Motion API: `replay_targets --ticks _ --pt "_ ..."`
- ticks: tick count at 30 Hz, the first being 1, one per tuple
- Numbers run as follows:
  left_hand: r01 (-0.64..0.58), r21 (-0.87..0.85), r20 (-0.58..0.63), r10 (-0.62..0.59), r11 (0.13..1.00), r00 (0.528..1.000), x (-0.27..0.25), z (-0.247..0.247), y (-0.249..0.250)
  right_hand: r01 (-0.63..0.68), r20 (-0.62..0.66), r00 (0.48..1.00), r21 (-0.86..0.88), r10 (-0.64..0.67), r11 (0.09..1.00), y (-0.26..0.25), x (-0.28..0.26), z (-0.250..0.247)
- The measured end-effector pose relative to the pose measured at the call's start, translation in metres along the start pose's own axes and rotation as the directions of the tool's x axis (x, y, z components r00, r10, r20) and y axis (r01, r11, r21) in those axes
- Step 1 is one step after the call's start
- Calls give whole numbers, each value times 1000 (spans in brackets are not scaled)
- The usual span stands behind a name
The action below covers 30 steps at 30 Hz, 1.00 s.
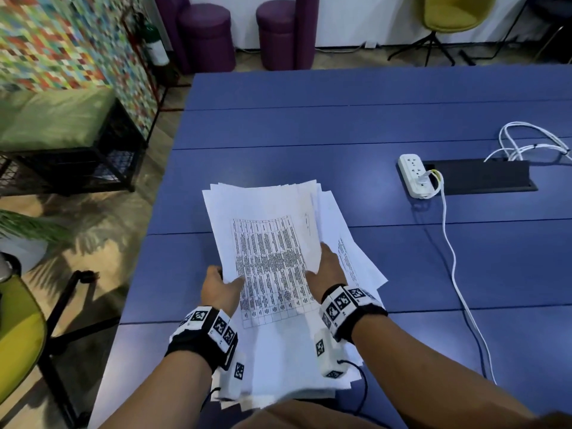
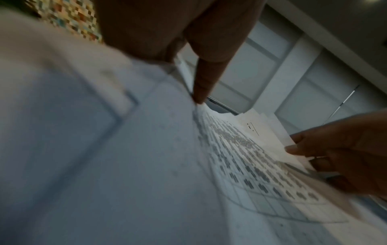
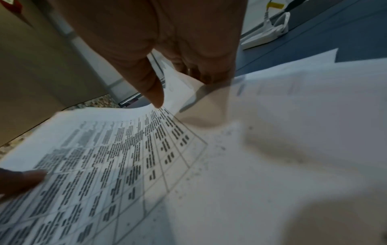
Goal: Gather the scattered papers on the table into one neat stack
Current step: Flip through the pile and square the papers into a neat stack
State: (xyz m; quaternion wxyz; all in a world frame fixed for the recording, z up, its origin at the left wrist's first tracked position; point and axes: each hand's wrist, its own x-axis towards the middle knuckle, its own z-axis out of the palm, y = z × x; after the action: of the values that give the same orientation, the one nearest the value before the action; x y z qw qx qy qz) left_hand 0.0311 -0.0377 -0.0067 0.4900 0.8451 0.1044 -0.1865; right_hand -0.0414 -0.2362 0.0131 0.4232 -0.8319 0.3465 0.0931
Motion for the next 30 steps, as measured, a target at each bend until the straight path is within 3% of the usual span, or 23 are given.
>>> replay_targets --ticks 2,5,7,10,13,17,20,24,27,30 --pt "-3 -102 100 14 995 995 -8 1 8 -15 -64 998 48 18 999 4 4 -1" --pt "46 -234 216 6 971 976 -10 3 9 -11 -144 990 -110 -4 994 5 4 -10" --pt "10 -281 229 56 960 972 -13 2 13 22 -156 987 -116 -40 993 7 6 -17" --pt "-56 -360 211 140 931 967 -14 -5 24 2 -129 991 164 19 986 11 13 -30" --pt "-88 -436 201 192 896 961 -9 -16 38 -37 -111 989 426 93 904 16 16 -51" --pt "-159 -495 205 293 854 934 -14 -27 68 25 -1 999 639 -32 769 0 3 -82" --pt "-291 -502 146 412 814 900 -21 -33 98 184 -92 981 710 -170 679 -27 -9 -104" --pt "-500 -529 -19 579 686 815 -33 -37 143 377 -306 926 735 -220 564 -69 -24 -119" --pt "-617 -509 -124 658 601 743 -39 -38 162 421 -421 895 691 -147 588 -85 -31 -114" --pt "-615 -528 -120 666 585 736 -35 -38 154 397 -425 898 678 -110 619 -80 -33 -109"
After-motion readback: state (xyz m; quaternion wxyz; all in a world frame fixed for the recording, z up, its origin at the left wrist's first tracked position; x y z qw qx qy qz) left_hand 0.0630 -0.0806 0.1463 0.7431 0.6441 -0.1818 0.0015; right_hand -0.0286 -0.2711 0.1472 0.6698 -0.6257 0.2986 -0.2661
